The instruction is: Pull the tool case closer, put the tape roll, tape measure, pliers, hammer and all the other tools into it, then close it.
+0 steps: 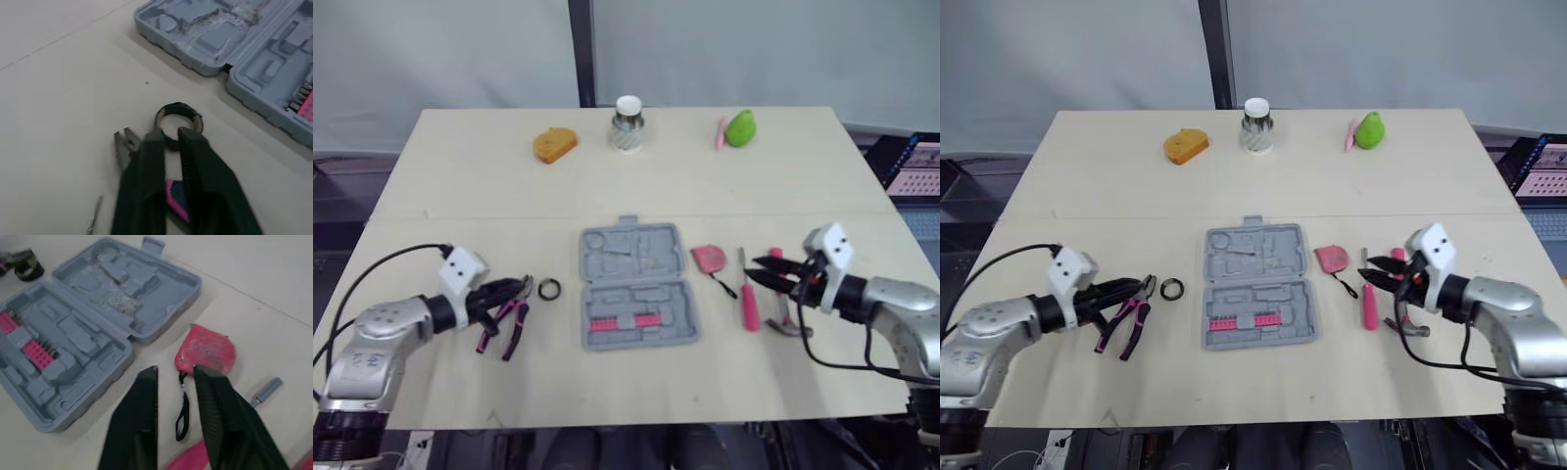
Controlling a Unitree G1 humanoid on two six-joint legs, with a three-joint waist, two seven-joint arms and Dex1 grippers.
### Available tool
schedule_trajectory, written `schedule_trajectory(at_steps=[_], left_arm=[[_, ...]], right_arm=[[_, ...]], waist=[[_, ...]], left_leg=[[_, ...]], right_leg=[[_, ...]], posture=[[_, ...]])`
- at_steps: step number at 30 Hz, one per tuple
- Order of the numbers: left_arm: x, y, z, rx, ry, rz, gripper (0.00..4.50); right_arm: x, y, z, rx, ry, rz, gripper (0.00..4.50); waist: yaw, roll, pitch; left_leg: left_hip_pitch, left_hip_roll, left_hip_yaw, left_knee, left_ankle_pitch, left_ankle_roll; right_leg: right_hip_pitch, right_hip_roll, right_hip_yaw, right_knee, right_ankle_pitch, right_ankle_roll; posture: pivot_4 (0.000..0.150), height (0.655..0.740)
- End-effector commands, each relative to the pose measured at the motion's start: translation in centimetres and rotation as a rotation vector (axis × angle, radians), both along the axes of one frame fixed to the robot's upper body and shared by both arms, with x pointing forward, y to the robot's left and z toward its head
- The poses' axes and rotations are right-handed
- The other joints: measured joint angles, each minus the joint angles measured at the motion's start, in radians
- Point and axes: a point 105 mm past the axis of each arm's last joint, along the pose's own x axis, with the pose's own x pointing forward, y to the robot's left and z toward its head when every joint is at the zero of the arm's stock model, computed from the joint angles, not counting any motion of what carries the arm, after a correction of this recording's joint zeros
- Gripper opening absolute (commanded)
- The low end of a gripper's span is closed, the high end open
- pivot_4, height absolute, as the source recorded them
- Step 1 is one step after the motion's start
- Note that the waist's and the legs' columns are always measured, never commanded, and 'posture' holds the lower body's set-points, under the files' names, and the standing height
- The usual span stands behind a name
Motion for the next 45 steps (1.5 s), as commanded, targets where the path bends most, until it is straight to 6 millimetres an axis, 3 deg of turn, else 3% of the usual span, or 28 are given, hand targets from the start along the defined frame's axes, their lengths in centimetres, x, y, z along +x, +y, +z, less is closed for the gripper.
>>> schedule_trajectory(at_steps=[1, 7, 20, 36, 41, 45], left_arm=[[0.1, -2.8, -0.1, -0.025, 0.0, -0.065, 0.0], [1.9, -4.9, -1.9, -0.012, 0.03, -0.068, 0.0], [4.8, -6.1, -3.4, 0.034, 0.024, -0.071, 0.0], [4.7, -7.0, -4.2, 0.015, 0.021, -0.087, 0.0], [4.1, -7.3, -4.8, 0.016, 0.037, -0.108, 0.0], [2.7, -7.8, -5.2, 0.008, 0.073, -0.164, 0.0]], right_arm=[[0.5, 1.6, -0.7, -0.059, -0.024, 0.024, 0.13], [2.3, 3.9, -1.7, -0.093, -0.019, 0.022, 0.13], [3.8, 5.3, -3.3, -0.161, 0.012, -0.01, 0.13], [4.8, 7.7, -4.2, -0.099, 0.017, 0.002, 0.13], [4.1, 8.7, -3.9, -0.073, 0.017, 0.06, 0.13], [2.4, 8.9, -4.3, -0.075, 0.052, 0.115, 0.13]], waist=[[0.0, 0.0, 0.0], [-0.004, 0.0, 0.0], [-0.006, 0.0, 0.0], [-0.008, 0.0, 0.0], [-0.008, 0.0, 0.0], [-0.009, 0.0, 0.0]], left_leg=[[0.0, 0.0, 0.0, 0.0, 0.0, 0.0], [0.0, 0.0, 0.0, 0.001, 0.0, 0.0], [-0.002, -0.001, -0.002, 0.002, 0.0, 0.0], [-0.001, -0.001, -0.003, 0.002, 0.0, 0.0], [-0.001, -0.001, -0.003, 0.002, 0.0, 0.0], [-0.001, -0.001, -0.003, 0.002, 0.0, 0.0]], right_leg=[[0.0, 0.0, 0.0, 0.0, 0.0, 0.0], [0.0, 0.0, 0.0, 0.001, 0.0, 0.0], [0.0, 0.0, -0.001, 0.001, 0.0, 0.0], [0.0, 0.0, -0.001, 0.002, 0.0, 0.0], [0.0, 0.0, -0.001, 0.002, 0.0, 0.0], [-0.001, 0.0, -0.001, 0.004, 0.0, 0.0]], posture=[[0.15, 0.74], [0.15, 0.74], [0.15, 0.74], [0.15, 0.74], [0.15, 0.74], [0.15, 0.74]])
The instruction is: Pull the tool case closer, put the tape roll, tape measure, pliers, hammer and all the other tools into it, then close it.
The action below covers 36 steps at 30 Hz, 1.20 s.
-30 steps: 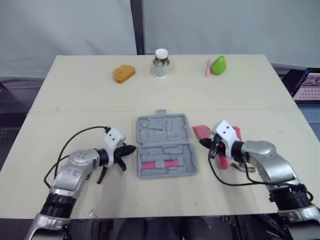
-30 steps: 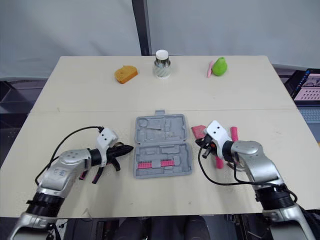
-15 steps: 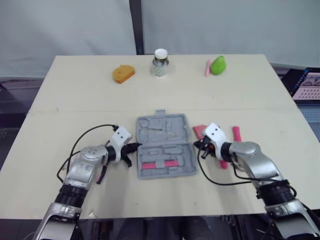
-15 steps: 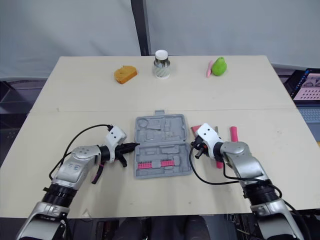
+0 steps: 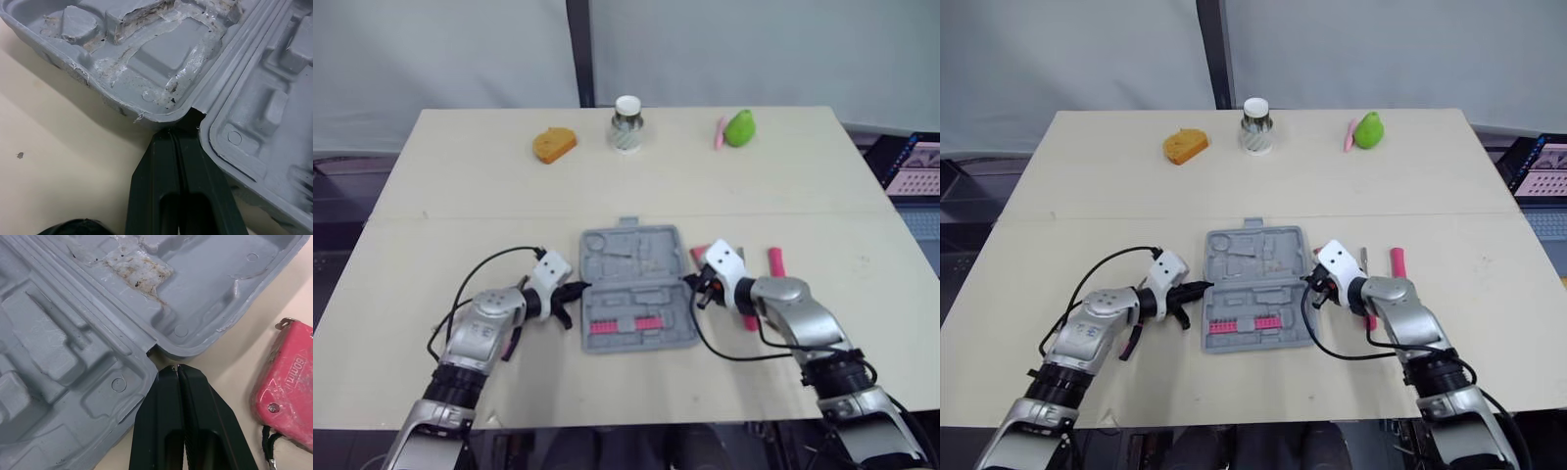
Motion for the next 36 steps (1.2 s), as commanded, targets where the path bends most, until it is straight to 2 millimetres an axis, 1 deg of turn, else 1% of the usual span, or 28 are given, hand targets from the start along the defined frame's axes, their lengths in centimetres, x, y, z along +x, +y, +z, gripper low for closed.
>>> schedule_trajectory(at_steps=[1, 5, 12, 19, 22, 32, 36], left_arm=[[-1.9, -1.2, -0.5, -0.011, 0.042, -0.098, 0.0], [-3.9, -0.9, -1.1, -0.004, 0.1, -0.152, 0.0], [-7.9, -0.4, -1.9, 0.031, 0.199, -0.221, 0.0], [-10.7, 0.2, -2.7, 0.052, 0.287, -0.248, 0.0], [-11.2, 0.3, -2.9, 0.051, 0.303, -0.244, 0.0], [-12.1, 0.4, -3.4, 0.048, 0.333, -0.24, 0.0], [-12.7, 0.6, -3.9, 0.053, 0.353, -0.233, 0.0]], right_arm=[[-1.8, 1.3, 0.7, 0.033, 0.006, 0.098, 0.13], [-3.7, 1.2, 0.3, 0.032, 0.047, 0.113, 0.13], [-7.8, 1.2, -0.3, 0.049, 0.139, 0.124, 0.13], [-10.7, 1.3, -1.1, 0.059, 0.214, 0.114, 0.13], [-11.3, 1.3, -1.2, 0.063, 0.228, 0.108, 0.13], [-12.0, 1.5, -1.4, 0.067, 0.253, 0.103, 0.13], [-12.6, 1.4, -1.7, 0.068, 0.275, 0.097, 0.13]], waist=[[0.0, 0.0, 0.0], [0.001, 0.0, 0.0], [0.004, 0.0, 0.0], [0.007, 0.0, 0.0], [0.009, 0.0, 0.0], [0.021, 0.0, 0.0], [0.025, 0.0, 0.0]], left_leg=[[0.0, 0.0, 0.0, 0.0, 0.0, 0.0], [0.0, 0.0, -0.001, 0.0, 0.0, 0.0], [0.0, 0.0, -0.001, 0.0, 0.0, 0.0], [0.001, 0.0, -0.001, 0.0, -0.001, 0.0], [0.001, 0.0, -0.001, 0.0, -0.001, 0.0], [0.001, 0.0, 0.0, 0.0, -0.001, 0.0], [0.001, 0.0, 0.0, 0.0, -0.001, 0.0]], right_leg=[[0.0, 0.0, 0.0, 0.001, 0.0, 0.0], [0.0, 0.0, 0.001, 0.002, 0.0, 0.0], [0.0, 0.0, 0.002, 0.002, 0.0, 0.0], [0.0, 0.0, 0.003, 0.001, 0.0, 0.0], [0.0, 0.0, 0.003, 0.0, 0.0, 0.0], [0.001, 0.0, 0.003, -0.002, 0.0, 0.0], [0.001, 0.0, 0.003, -0.003, 0.0, 0.0]], posture=[[0.15, 0.74], [0.15, 0.74], [0.15, 0.74], [0.15, 0.74], [0.15, 0.74], [0.15, 0.74], [0.15, 0.74]])
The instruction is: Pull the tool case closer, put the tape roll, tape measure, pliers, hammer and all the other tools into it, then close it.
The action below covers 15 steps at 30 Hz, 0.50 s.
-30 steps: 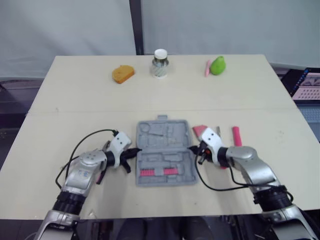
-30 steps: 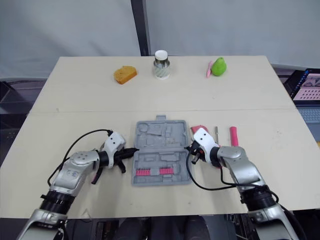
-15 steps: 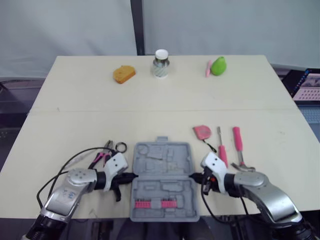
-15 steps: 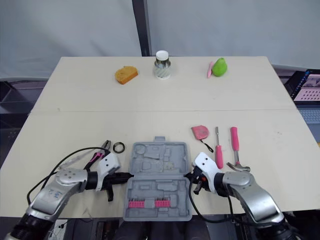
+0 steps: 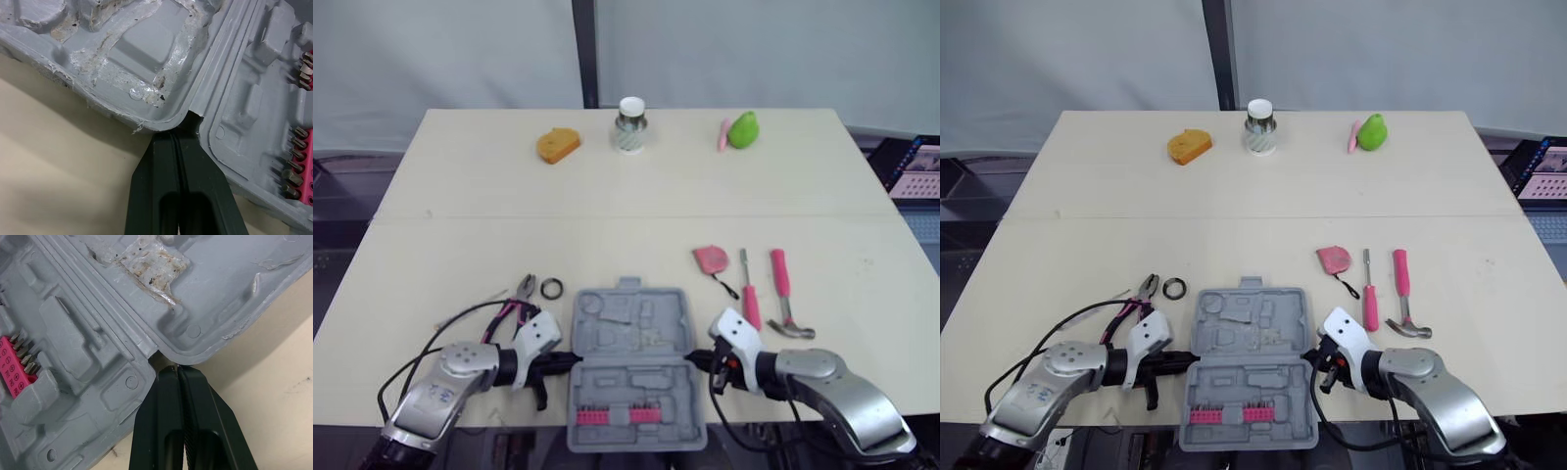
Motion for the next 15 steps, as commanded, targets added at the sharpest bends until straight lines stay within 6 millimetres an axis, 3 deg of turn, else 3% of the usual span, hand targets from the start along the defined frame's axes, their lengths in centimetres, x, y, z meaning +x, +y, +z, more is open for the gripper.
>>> schedule_trajectory(at_steps=[1, 15], left_arm=[[-1.68, -0.22, -1.34, 0.009, 0.072, -0.025, 0.0], [-2.09, 0.3, -2.16, 0.011, 0.089, -0.01, 0.0]], right_arm=[[-0.87, 0.95, 0.82, 0.033, -0.013, 0.036, 0.13], [-1.06, 0.49, 0.4, 0.024, -0.001, 0.009, 0.13]], waist=[[0.002, 0.0, 0.0], [0.003, 0.0, 0.0]], left_leg=[[0.0, 0.0, 0.0, 0.0, 0.0, 0.0], [0.001, 0.0, 0.0, 0.0, 0.0, 0.0]], right_leg=[[0.0, 0.0, 0.0, 0.0, 0.0, 0.0], [0.001, 0.0, 0.0, -0.001, 0.0, 0.0]], posture=[[0.15, 0.74], [0.15, 0.74]])
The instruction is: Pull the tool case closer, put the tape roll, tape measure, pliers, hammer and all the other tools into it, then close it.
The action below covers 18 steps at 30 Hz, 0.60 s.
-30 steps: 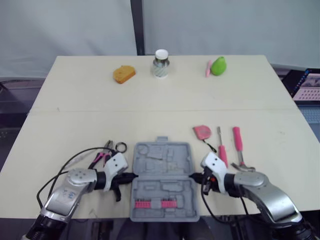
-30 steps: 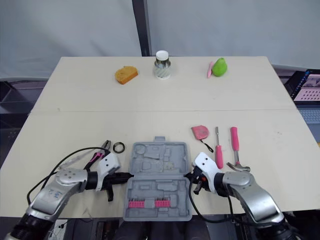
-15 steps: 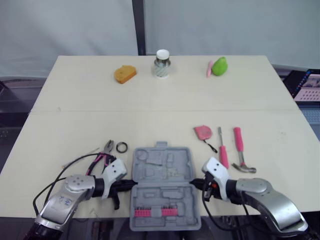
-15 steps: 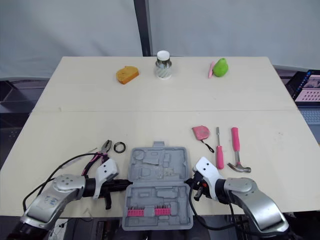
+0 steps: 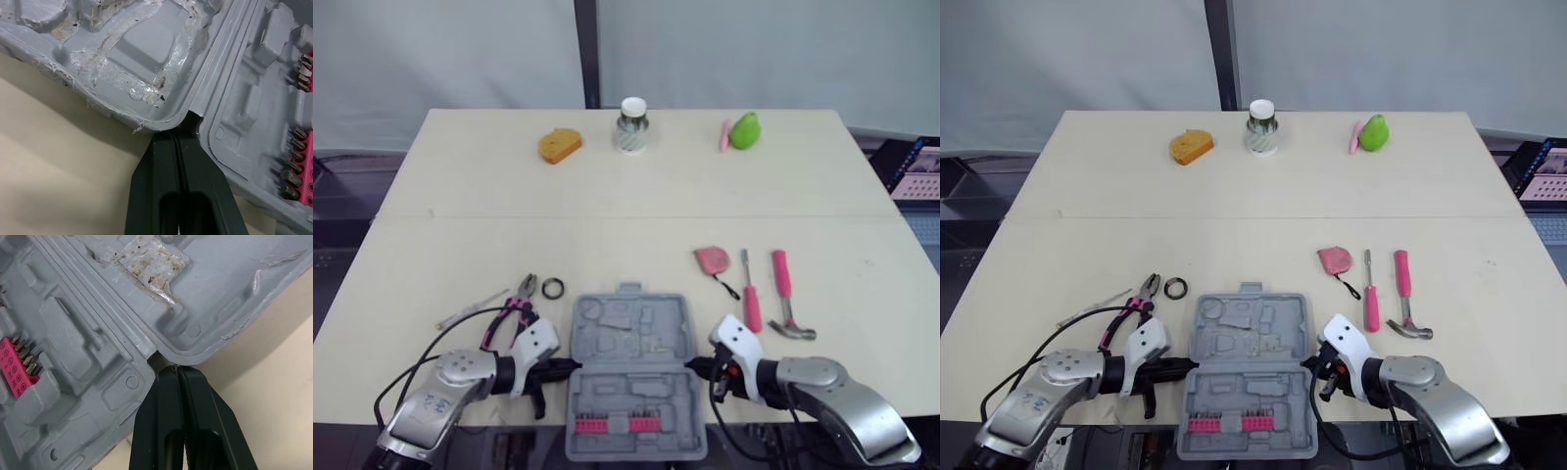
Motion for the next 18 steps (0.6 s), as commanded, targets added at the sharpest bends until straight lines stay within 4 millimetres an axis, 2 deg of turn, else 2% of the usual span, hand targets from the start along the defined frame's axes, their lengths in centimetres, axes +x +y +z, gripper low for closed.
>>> schedule_trajectory(at_steps=[1, 7, 11, 15, 18], left_arm=[[-1.4, 0.2, -1.8, 0.016, 0.092, 0.001, 0.0], [-1.1, 0.5, -1.7, 0.026, 0.076, 0.013, 0.0], [-0.5, 1.4, -1.2, 0.042, 0.056, 0.04, 0.0], [0.5, 3.2, 1.3, 0.02, 0.013, 0.094, 0.0], [1.9, 5.3, 4.3, -0.03, -0.037, 0.168, 0.0]], right_arm=[[-0.2, 0.4, 0.7, 0.019, -0.027, 0.019, 0.13], [0.0, 0.1, 0.6, 0.017, -0.027, 0.006, 0.13], [0.6, -1.0, 1.3, 0.031, -0.044, -0.034, 0.13], [1.2, -3.4, 3.7, 0.129, -0.103, -0.083, 0.13], [2.2, -6.5, 5.4, 0.196, -0.155, -0.15, 0.13]], waist=[[0.0, 0.0, 0.0], [0.0, 0.0, 0.0], [0.0, 0.0, 0.0], [-0.001, 0.0, 0.0], [0.0, 0.0, 0.0]], left_leg=[[0.0, 0.0, 0.0, 0.0, 0.0, 0.0], [0.0, 0.0, 0.0, 0.0, 0.0, 0.0], [0.0, 0.0, 0.0, 0.0, 0.0, 0.0], [0.0, 0.0, 0.0, 0.0, 0.0, 0.0], [0.0, 0.001, 0.0, 0.0, 0.0, 0.0]], right_leg=[[0.0, 0.0, 0.0, 0.0, 0.0, 0.0], [0.0, 0.0, 0.0, 0.0, 0.0, 0.0], [0.0, 0.0, 0.0, 0.0, 0.0, 0.0], [0.0, 0.0, 0.0, 0.0, 0.0, 0.0], [0.001, 0.001, 0.0, -0.001, 0.0, 0.0]], posture=[[0.15, 0.74], [0.15, 0.74], [0.15, 0.74], [0.15, 0.74], [0.15, 0.74]])
